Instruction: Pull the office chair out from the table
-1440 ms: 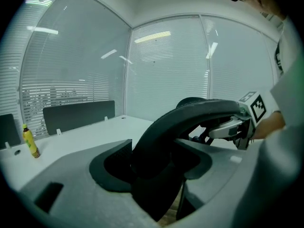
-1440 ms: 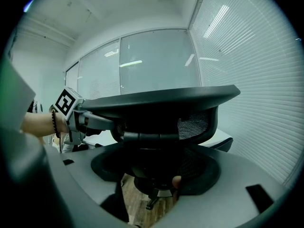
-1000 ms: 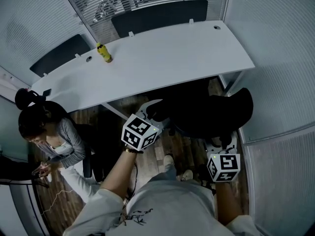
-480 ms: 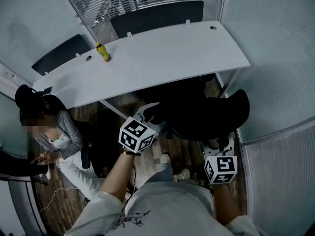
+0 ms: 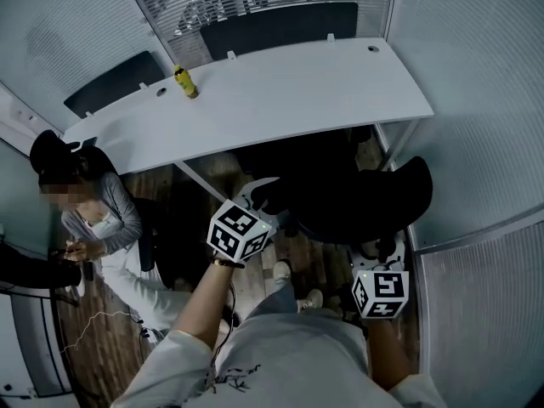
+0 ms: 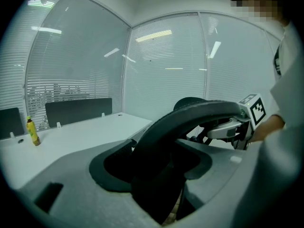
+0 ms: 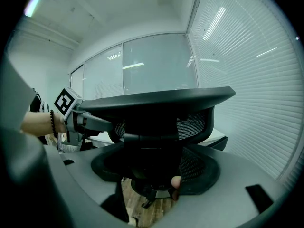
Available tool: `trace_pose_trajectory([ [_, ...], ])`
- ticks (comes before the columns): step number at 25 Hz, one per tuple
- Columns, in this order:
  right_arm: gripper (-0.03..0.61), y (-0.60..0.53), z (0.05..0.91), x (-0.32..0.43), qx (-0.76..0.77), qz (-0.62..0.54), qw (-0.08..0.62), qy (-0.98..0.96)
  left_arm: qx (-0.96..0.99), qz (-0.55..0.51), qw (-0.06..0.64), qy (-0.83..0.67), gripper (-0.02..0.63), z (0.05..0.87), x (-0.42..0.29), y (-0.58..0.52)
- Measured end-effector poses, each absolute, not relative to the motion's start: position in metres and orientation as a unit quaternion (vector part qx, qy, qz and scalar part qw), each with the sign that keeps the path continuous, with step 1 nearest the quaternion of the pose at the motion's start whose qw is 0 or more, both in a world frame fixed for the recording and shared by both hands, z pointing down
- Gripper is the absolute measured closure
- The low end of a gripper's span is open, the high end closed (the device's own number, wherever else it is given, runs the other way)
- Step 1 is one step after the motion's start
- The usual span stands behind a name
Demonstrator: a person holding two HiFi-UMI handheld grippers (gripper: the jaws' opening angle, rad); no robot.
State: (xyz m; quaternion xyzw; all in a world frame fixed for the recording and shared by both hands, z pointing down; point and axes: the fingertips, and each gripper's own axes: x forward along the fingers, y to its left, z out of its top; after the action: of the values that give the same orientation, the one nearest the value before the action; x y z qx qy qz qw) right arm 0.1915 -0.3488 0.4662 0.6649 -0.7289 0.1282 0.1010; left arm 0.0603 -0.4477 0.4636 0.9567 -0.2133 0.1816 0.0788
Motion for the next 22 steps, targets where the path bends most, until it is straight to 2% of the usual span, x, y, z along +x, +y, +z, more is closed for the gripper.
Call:
trace_pose_trajectory([
  [22,0.302,-0.308,0.467,0.198,0.651,0.116,0.107,-0.743,0.953,0.184,0.079,-0.228,0.347,0.466,0.064,-0.402],
])
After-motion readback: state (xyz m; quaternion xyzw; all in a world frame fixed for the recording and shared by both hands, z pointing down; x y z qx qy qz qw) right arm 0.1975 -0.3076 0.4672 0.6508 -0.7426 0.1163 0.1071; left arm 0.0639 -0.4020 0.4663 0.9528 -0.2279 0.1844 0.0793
